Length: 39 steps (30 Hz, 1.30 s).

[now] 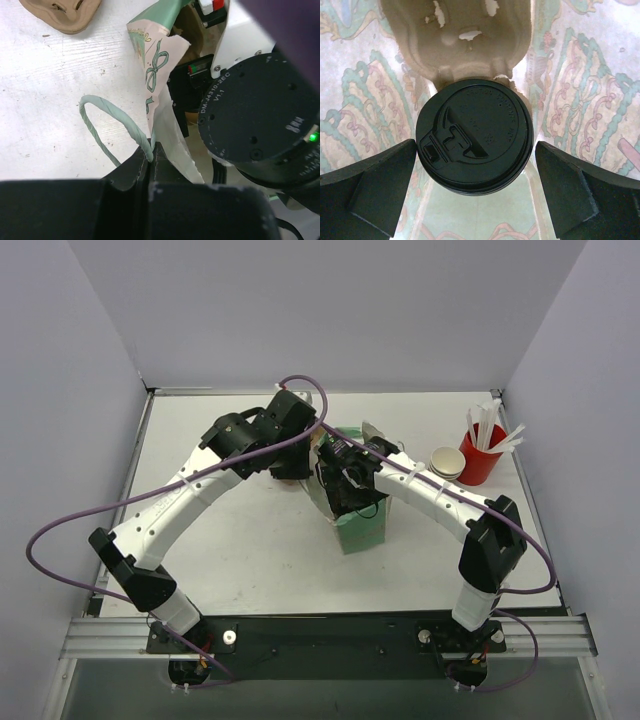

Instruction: Pack the takeout coffee

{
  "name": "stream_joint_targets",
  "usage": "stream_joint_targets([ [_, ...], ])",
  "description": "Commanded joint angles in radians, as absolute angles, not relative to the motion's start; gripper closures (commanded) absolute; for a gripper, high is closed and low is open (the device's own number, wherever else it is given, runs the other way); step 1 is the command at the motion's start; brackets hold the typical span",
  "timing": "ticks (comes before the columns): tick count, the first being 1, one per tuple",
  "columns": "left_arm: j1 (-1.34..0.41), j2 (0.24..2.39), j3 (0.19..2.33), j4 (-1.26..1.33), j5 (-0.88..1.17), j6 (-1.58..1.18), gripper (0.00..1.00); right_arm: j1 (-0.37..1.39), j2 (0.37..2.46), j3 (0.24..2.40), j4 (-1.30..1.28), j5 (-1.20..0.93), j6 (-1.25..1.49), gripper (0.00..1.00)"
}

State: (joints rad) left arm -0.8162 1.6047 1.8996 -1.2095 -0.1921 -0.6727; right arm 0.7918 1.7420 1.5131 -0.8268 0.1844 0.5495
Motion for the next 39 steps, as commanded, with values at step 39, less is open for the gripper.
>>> stream_joint_targets([
  [39, -0.825, 1.681, 2.045, -1.325, -0.161, -0.650, 1.00, 0.815, 1.753, 1.615, -0.893, 0.206, 0.552, 0.00],
])
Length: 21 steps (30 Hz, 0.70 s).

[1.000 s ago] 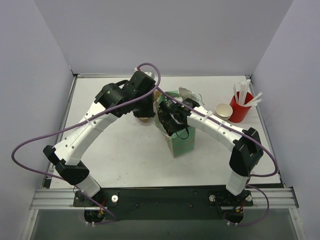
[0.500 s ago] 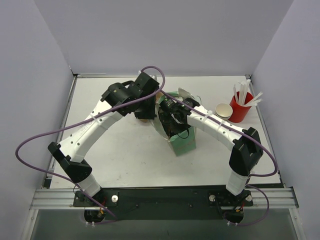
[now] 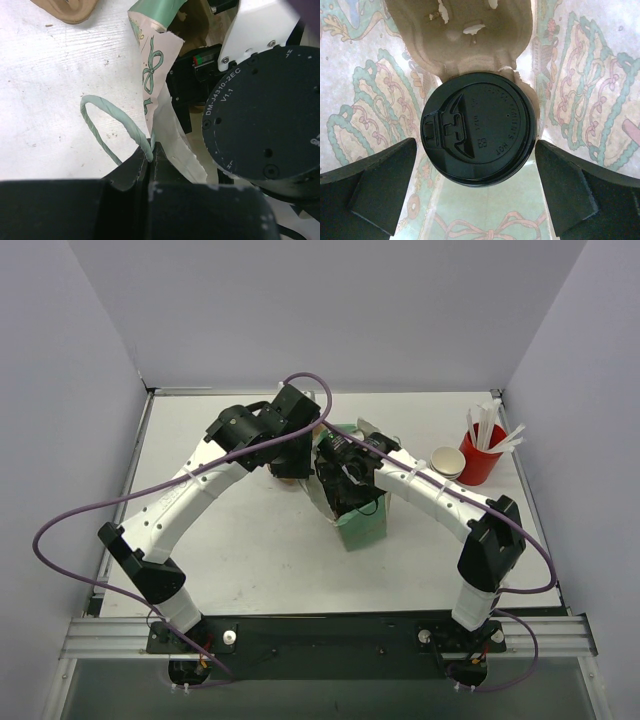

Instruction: Pack the takeout coffee

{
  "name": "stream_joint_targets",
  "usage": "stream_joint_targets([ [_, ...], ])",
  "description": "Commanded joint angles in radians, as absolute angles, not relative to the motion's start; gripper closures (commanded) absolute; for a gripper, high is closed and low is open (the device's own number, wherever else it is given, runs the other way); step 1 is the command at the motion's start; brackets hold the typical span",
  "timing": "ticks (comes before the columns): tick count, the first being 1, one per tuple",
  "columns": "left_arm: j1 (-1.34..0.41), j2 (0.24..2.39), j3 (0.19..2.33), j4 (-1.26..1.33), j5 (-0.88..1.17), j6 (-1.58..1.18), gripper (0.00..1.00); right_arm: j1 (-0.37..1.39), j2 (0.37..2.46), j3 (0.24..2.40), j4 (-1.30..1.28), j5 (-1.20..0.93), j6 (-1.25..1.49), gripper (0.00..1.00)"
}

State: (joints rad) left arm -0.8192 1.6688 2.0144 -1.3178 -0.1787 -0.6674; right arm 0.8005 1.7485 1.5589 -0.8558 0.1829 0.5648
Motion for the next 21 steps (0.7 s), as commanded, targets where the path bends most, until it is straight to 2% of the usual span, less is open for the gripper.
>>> stream_joint_targets([
  [1, -0.825, 1.683, 2.046, -1.327, -0.161, -0.649, 1.00, 0.816, 1.755, 1.617, -0.894, 0.204, 0.552, 0.00],
  [21, -0.816, 1.704, 2.062, -1.318, -0.140, -0.647, 1.00, 0.874, 1.761, 1.680, -0.933, 0.282, 0.537, 0.00],
])
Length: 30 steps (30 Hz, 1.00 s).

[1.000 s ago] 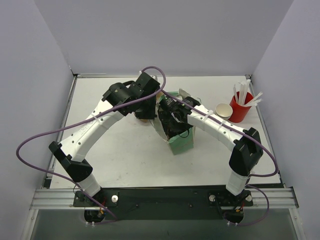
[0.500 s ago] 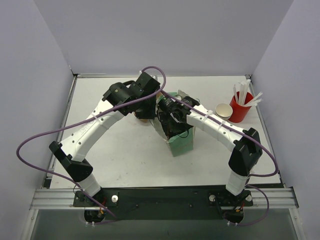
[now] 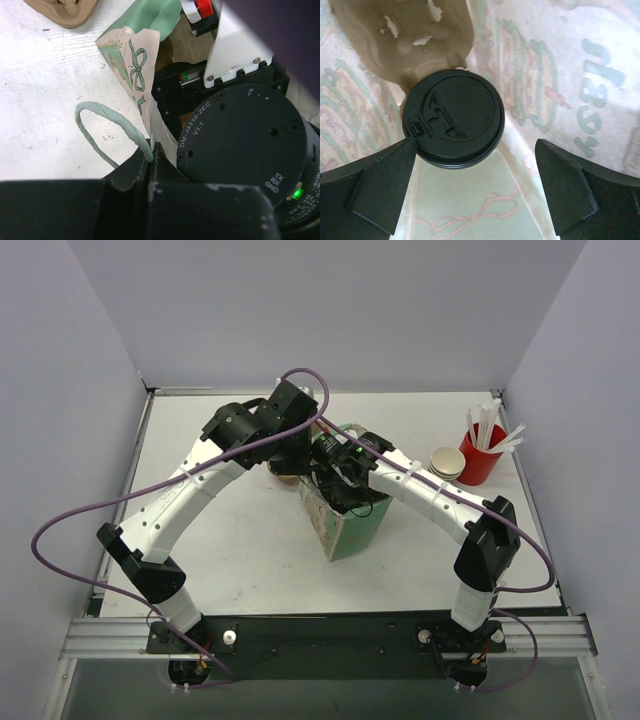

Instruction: Pack the takeout coffee

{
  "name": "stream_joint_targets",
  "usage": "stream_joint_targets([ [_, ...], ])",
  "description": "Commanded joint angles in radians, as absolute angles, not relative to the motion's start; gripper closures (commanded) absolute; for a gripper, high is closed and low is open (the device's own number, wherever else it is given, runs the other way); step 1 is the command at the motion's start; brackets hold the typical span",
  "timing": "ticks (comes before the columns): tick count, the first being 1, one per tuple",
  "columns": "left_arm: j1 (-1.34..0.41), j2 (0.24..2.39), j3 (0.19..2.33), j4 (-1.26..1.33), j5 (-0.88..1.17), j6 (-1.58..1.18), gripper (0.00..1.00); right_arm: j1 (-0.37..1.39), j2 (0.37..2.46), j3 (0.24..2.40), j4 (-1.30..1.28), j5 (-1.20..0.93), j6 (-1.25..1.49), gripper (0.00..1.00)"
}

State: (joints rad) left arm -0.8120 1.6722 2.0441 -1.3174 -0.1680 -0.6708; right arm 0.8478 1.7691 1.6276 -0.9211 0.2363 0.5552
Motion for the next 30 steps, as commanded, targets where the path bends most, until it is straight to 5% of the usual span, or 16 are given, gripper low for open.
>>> stream_joint_targets([
  [1, -0.815, 1.704, 2.059, -1.316, -0.140, -0.647, 1.00, 0.871, 1.759, 1.678, -0.933, 0.281, 0.535, 0.00],
  [30, -0.756, 1.605, 1.881, -1.247, -0.118, -0.634, 1.00, 0.802, 1.741, 1.687, -0.946, 0.230, 0.545, 0.00],
])
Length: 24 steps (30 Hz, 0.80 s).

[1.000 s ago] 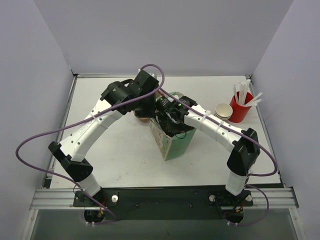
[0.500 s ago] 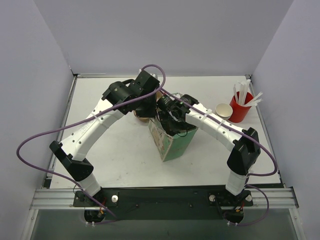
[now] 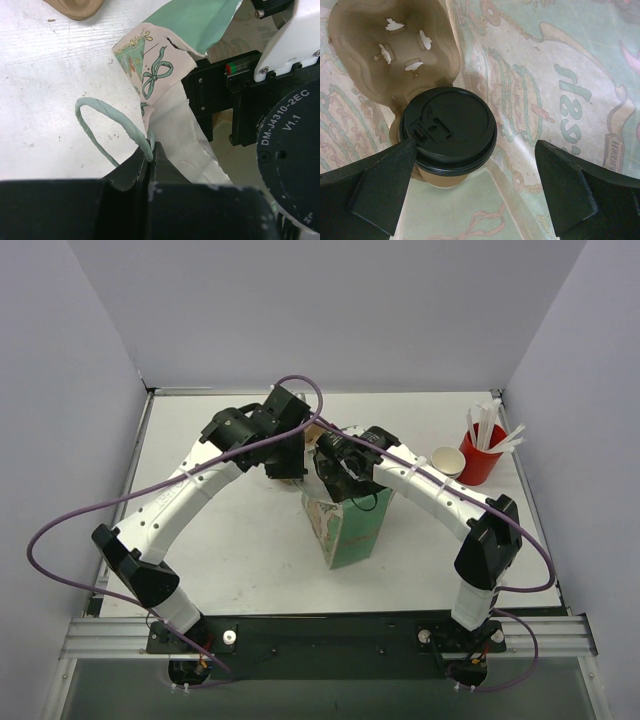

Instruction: Pack the takeout coffee

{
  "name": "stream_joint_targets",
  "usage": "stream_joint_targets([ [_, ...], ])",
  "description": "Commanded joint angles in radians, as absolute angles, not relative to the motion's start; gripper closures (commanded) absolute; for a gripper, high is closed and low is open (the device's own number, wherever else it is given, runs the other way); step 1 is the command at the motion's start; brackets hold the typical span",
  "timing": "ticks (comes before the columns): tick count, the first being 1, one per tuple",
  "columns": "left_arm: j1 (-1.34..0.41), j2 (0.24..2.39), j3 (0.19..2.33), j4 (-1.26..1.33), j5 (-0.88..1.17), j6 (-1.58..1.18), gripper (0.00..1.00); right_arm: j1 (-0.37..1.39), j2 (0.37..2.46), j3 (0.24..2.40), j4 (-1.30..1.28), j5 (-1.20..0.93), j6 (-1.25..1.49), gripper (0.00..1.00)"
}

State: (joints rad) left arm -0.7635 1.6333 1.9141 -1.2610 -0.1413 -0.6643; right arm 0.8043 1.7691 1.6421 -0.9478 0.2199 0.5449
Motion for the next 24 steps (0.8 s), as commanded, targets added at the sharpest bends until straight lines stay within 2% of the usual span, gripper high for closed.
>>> stream_joint_targets([
  [1, -0.755, 1.602, 1.878, -1.243, -0.114, -0.634, 1.00, 0.801, 1.741, 1.695, -0.946, 0.224, 0.540, 0.00],
  [13, -0.753, 1.603, 1.861, -1.128, -0.032, -0.681, 1.00, 0.868, 1.766, 1.720, -0.946, 0.215, 0.546, 0.00],
  [16, -0.752, 1.586, 1.833, -1.086, -0.008, -0.695, 0.91, 0.867, 1.773, 1.709, -0.945, 0.218, 0.552, 0.00],
  [17, -0.752, 1.580, 1.816, -1.066, 0.000, -0.699, 0.83, 0.868, 1.773, 1.707, -0.945, 0.221, 0.555, 0.00],
  [20, -0.749, 1.562, 1.793, -1.043, 0.000, -0.703, 0.79, 0.867, 1.782, 1.703, -0.945, 0.224, 0.561, 0.00],
  [24, -0.741, 1.533, 1.763, -1.000, 0.032, -0.709, 0.68, 0.868, 1.795, 1.700, -0.946, 0.216, 0.572, 0.00],
])
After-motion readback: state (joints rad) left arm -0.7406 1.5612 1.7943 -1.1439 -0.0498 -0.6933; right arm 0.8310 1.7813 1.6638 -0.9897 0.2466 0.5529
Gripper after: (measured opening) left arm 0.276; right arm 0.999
